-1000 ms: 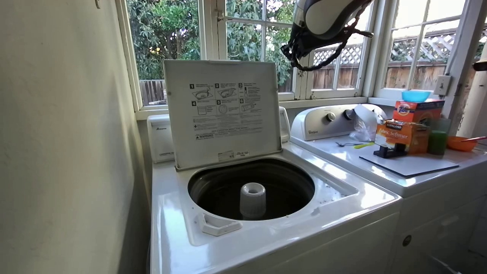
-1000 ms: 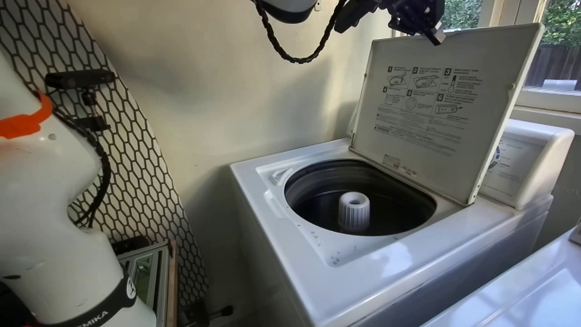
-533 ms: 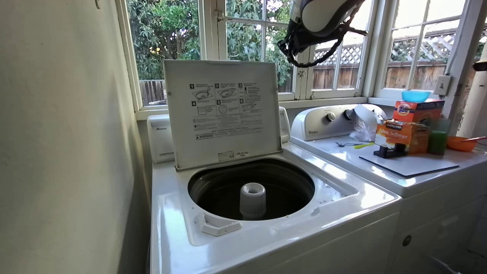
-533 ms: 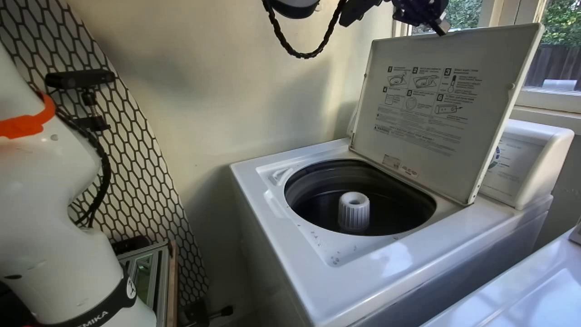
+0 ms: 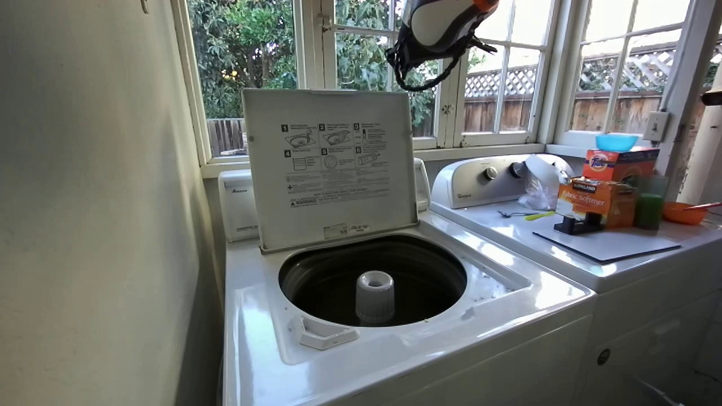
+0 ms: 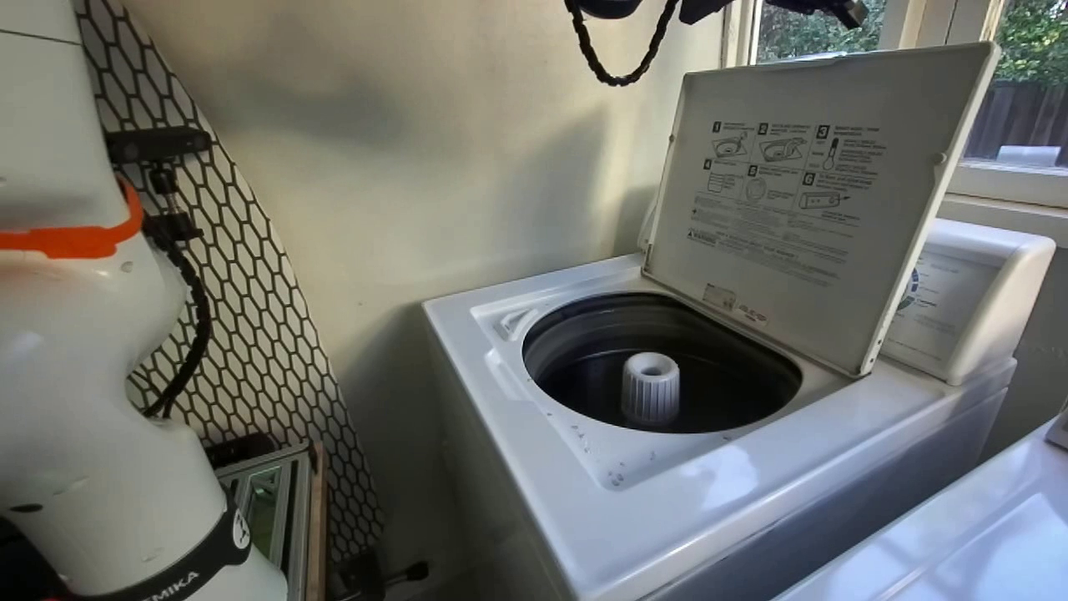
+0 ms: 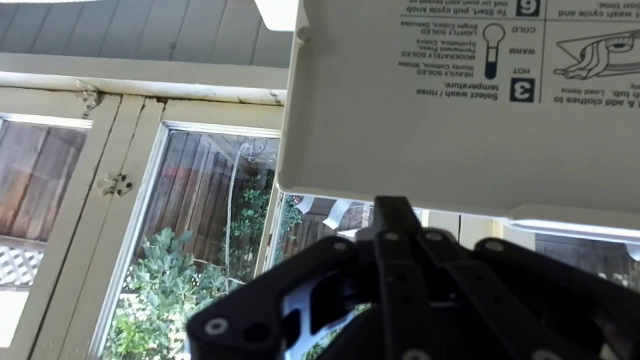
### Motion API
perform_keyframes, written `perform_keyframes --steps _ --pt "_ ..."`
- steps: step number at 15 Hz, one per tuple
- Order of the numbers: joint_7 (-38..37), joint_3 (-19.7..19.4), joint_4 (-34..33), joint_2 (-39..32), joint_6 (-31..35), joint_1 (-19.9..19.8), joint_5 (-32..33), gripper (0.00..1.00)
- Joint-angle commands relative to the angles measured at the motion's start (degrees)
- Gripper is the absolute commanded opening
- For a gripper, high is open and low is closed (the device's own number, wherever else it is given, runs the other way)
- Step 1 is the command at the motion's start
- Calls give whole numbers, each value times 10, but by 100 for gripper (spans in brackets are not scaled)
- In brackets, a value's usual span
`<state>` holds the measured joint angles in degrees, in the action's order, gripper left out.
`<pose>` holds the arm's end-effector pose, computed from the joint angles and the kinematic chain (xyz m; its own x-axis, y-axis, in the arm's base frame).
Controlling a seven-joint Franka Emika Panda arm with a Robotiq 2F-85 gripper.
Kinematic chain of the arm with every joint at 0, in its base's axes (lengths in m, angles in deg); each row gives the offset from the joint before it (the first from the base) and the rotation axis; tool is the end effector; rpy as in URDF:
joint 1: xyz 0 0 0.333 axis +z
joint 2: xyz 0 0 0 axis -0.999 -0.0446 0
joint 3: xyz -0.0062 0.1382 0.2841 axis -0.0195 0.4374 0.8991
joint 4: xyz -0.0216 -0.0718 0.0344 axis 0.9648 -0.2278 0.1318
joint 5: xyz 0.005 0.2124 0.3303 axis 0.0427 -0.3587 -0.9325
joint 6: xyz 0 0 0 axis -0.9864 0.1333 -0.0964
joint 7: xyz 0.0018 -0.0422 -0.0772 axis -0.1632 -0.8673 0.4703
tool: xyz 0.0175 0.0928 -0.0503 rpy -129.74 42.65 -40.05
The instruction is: Close the washing machine on the left.
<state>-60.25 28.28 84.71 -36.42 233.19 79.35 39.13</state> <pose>0.6671 0.0323 0.6403 0.5833 0.0502 0.8107 -0.1442 -0.9758 0.1642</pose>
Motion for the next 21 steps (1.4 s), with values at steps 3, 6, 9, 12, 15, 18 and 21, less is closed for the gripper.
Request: perform_keyframes --steps 3,6,9,12,15,18,21 --pt "30 -44 -162 -129 -3 49 -34 0" --pt "40 -47 -215 -175 16 53 -36 0" --pt "42 -50 -259 -213 33 55 -28 0" --pt "34 -55 -291 -242 49 58 -24 0" --pt "22 -60 -317 -268 71 58 -24 0" --pt "17 -66 -334 -285 88 58 -24 0" --pt "31 -62 -338 -288 62 57 -31 0"
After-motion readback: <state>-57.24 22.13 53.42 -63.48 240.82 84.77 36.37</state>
